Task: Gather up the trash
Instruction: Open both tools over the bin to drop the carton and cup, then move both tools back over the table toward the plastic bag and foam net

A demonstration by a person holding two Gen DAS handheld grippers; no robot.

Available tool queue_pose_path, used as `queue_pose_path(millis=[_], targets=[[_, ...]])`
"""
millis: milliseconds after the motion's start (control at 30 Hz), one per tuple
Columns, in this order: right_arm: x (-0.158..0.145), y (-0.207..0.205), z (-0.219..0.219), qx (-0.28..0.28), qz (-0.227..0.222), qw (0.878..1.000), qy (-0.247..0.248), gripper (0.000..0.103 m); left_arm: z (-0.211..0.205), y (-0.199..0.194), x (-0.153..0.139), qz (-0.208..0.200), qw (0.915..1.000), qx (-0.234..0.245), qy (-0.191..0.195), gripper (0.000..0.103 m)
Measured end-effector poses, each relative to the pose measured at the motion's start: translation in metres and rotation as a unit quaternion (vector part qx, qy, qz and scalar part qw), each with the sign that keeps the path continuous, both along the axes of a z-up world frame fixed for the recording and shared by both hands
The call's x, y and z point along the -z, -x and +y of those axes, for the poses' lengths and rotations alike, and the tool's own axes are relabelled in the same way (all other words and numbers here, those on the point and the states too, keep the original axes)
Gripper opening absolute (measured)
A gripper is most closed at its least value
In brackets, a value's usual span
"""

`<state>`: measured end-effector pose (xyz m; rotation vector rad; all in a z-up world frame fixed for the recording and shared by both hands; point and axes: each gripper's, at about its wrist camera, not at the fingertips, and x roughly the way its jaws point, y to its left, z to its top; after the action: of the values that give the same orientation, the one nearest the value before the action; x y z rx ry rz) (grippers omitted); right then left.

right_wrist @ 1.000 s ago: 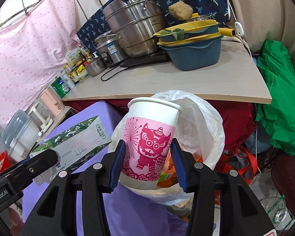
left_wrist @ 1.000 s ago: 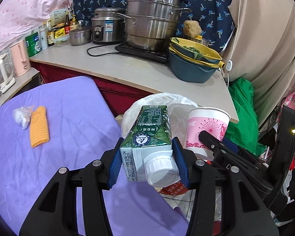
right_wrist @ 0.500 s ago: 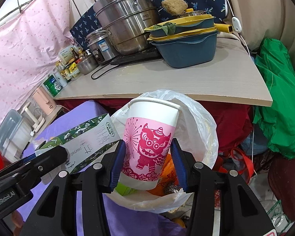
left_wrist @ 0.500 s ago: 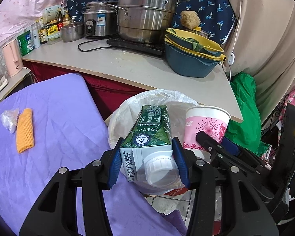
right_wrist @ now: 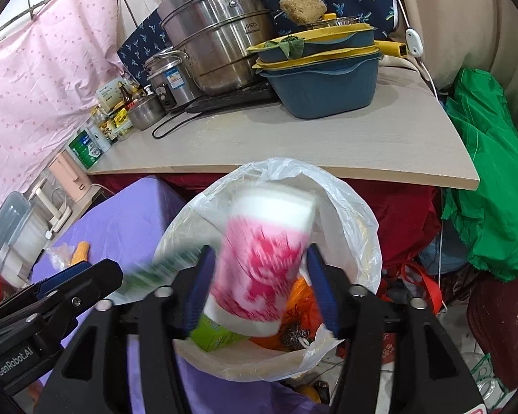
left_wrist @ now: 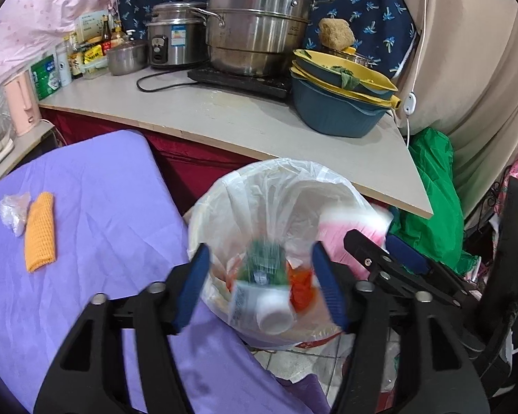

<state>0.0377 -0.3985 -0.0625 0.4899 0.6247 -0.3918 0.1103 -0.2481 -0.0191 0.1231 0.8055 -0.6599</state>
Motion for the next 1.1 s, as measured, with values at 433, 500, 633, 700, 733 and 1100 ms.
queue_pose_path(millis=[433, 500, 633, 700, 733, 1100], targets=[[-0.027, -0.001, 0.030, -0.021, -0.022, 0.999, 0.013, 0.068, 0.038, -0.007, -0.018, -0.015, 0.9989, -0.043, 0.012, 0.072], [-0.029, -0.003, 0.038, -0.027, -0.024, 0.999, 0.016, 0.068, 0.049, -0.009, -0.021, -0.016, 0.9985, -0.051, 0.015, 0.072], [-0.035, -0.011, 0.057, -0.043, -0.025, 0.999, 0.021, 0.068, 0.072, -0.014, -0.024, -0.018, 0.9972, -0.070, 0.016, 0.072], [-0.037, -0.016, 0.070, -0.054, -0.025, 0.998, 0.025, 0.068, 0.087, -0.018, -0.024, -0.016, 0.9963, -0.083, 0.018, 0.072], [-0.038, -0.019, 0.074, -0.058, -0.025, 0.998, 0.027, 0.068, 0.095, -0.020, -0.025, -0.016, 0.9958, -0.089, 0.018, 0.072], [-0.039, -0.062, 0.157, -0.136, -0.011, 0.990, 0.040, 0.068, 0.194, -0.048, -0.019, -0.014, 0.9848, -0.173, 0.005, 0.072]])
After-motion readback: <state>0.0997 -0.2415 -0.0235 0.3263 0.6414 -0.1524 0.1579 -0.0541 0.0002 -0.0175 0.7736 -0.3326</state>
